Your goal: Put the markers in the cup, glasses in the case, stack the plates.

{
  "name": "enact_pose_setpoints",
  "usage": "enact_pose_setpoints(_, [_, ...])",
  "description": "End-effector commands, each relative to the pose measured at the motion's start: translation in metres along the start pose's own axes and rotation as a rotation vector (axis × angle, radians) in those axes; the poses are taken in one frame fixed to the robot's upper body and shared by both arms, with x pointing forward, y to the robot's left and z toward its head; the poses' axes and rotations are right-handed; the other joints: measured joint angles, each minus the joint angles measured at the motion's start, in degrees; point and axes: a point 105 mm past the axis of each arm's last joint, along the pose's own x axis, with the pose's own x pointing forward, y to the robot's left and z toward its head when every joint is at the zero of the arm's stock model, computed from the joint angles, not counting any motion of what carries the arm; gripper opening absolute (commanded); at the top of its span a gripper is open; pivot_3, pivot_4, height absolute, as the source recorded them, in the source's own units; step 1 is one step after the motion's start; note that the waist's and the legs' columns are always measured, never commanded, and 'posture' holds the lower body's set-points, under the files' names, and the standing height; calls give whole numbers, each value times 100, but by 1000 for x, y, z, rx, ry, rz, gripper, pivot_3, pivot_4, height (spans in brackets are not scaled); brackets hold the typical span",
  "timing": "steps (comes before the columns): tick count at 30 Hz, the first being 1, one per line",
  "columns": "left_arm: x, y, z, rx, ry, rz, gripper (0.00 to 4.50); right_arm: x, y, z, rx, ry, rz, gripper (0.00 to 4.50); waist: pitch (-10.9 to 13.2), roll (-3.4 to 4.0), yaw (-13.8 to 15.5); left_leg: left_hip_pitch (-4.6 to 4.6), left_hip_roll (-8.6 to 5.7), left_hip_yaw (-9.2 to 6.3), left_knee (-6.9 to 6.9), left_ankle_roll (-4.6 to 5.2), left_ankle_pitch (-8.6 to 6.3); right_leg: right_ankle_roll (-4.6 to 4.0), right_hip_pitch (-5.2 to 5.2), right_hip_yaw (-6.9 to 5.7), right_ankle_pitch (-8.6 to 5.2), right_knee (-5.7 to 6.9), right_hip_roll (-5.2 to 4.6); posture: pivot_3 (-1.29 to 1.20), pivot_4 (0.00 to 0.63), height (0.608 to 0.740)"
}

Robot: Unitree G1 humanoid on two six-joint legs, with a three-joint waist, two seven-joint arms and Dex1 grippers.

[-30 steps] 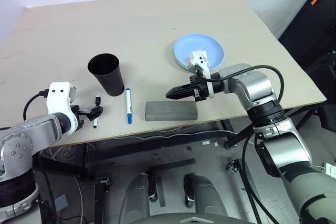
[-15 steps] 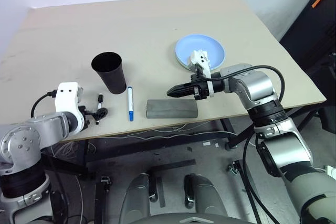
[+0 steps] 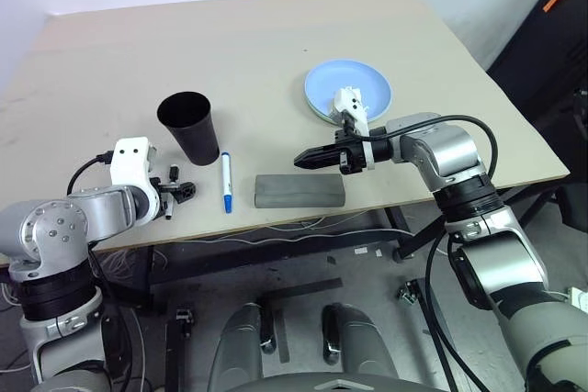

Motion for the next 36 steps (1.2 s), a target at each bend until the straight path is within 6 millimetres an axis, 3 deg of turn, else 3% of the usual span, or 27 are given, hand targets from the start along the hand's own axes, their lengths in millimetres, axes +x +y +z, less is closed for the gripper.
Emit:
enact_pose_setpoints(1, [1,-2,1,-9,9,-12,3656,-4,-2,14,-41,-28,-17,0,0,0,4,1,0,-2,0,-1,0,0,3,-1,0,0,-1,0,150,727])
enact_pose_setpoints(12, [-1,-4,-3,-10,54,-56,11,-4,-5,11,-30,-21,-34,0,0,0,93,2,-2,-4,1,-1,0,-5,1,0,-2,-2,-6,0,150,727])
enact_pose_setpoints(26, [-13,7,10,51,13,33,11,-5,-10,11,-32,-25,-41,0,0,-1,102,0,-2,-6,-1,-1,0,-5,-2,1,-3,-5,-1,0,150,727])
enact_pose_setpoints(36, [-34,28,54,41,-222,209,11,-15,5,23,-83,-101,47,0,3,-6,119,-2,-2,-5,-1,-1,0,-5,-6,0,-3,-7,-2,0,150,727])
